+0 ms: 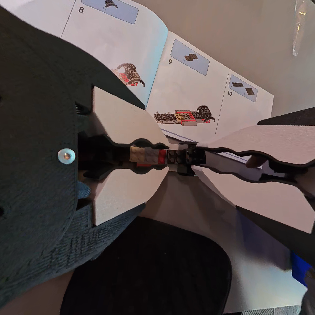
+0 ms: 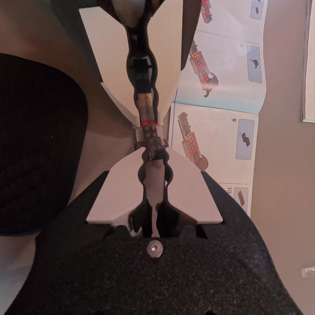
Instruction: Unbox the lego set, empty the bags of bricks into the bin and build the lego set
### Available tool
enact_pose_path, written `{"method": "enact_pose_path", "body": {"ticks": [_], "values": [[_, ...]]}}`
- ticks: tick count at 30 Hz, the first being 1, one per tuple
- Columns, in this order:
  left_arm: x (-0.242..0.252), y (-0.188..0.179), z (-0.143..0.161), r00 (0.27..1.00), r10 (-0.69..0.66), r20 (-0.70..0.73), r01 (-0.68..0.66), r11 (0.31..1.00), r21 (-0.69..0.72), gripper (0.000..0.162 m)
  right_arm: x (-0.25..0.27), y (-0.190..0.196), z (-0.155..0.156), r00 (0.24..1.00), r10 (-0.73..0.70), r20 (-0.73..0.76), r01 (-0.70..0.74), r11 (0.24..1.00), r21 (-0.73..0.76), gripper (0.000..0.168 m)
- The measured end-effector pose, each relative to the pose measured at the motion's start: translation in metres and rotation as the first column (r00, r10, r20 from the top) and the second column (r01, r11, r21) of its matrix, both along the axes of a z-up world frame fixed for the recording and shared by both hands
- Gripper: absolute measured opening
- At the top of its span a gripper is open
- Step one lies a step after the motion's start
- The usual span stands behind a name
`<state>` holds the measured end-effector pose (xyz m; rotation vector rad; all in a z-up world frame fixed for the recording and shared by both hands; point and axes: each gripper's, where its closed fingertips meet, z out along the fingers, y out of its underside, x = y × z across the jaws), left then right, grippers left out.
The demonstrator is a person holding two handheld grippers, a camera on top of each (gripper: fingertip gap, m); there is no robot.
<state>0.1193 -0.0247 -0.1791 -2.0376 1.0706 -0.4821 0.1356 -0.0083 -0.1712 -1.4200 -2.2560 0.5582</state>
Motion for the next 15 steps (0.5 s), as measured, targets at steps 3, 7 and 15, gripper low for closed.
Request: {"method": "enact_pose_path", "body": {"ticks": [3, 7, 15], "values": [[0.0, 0.002, 0.001, 1.0, 0.009, 0.002, -0.009, 1.0, -0.001, 0.017, 0.0, 0.001, 0.0, 0.999, -0.017, 0.03, 0.016, 1.0, 0.021, 0.017], [0.0, 0.003, 0.005, 1.0, 0.01, 0.021, -0.01, 1.0, -0.001, 0.018, 0.0, -0.001, -0.001, 0.998, -0.016, 0.056, 0.014, 0.999, 0.031, 0.017], [0.01, 0.002, 0.002, 0.999, -0.032, 0.003, 0.032, 0.999, -0.007, 0.009, 0.002, -0.001, -0.001, 0.995, -0.029, 0.093, 0.026, 0.999, 0.025, 0.017]]}}
